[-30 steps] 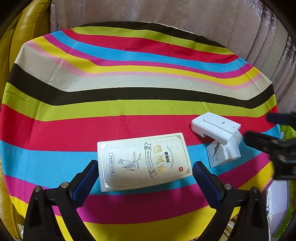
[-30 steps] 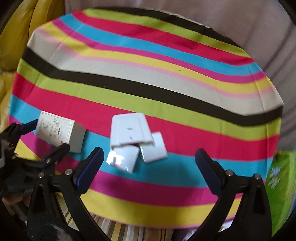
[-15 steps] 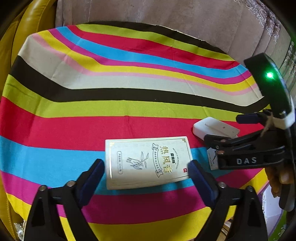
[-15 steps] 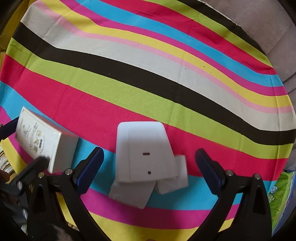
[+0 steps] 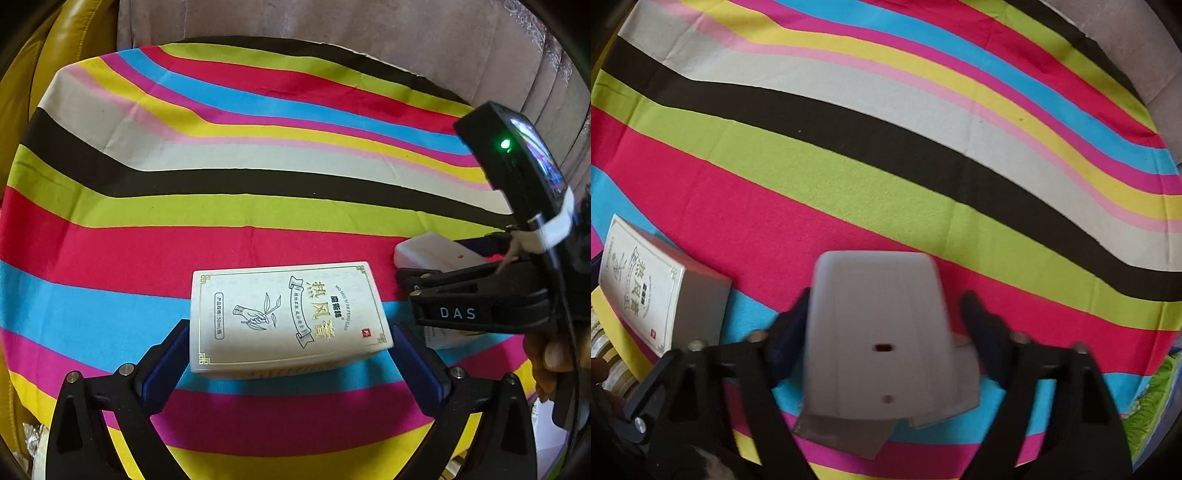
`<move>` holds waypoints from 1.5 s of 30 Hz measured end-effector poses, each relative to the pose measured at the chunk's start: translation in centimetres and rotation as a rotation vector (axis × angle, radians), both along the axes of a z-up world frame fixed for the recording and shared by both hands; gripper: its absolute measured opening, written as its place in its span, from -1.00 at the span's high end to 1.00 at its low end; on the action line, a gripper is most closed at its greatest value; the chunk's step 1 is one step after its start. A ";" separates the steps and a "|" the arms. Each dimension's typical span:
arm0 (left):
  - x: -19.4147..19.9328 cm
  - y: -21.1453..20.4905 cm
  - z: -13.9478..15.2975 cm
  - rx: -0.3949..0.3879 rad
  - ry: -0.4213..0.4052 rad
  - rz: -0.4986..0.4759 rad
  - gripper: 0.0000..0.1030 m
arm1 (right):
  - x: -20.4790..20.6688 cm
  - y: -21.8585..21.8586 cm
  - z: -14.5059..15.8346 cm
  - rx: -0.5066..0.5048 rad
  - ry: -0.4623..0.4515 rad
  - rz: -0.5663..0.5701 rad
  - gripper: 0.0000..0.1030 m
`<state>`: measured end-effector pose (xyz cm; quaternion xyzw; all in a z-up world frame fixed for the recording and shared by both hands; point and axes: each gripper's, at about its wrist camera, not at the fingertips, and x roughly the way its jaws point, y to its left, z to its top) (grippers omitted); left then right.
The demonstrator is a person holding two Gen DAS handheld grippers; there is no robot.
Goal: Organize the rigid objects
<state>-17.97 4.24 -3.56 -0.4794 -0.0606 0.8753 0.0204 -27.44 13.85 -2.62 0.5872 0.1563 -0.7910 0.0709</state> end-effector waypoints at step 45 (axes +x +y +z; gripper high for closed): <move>12.0 10.5 7.3 0.231 0.187 -0.400 -0.98 | 27.7 19.1 5.1 -0.142 0.271 -0.616 -0.32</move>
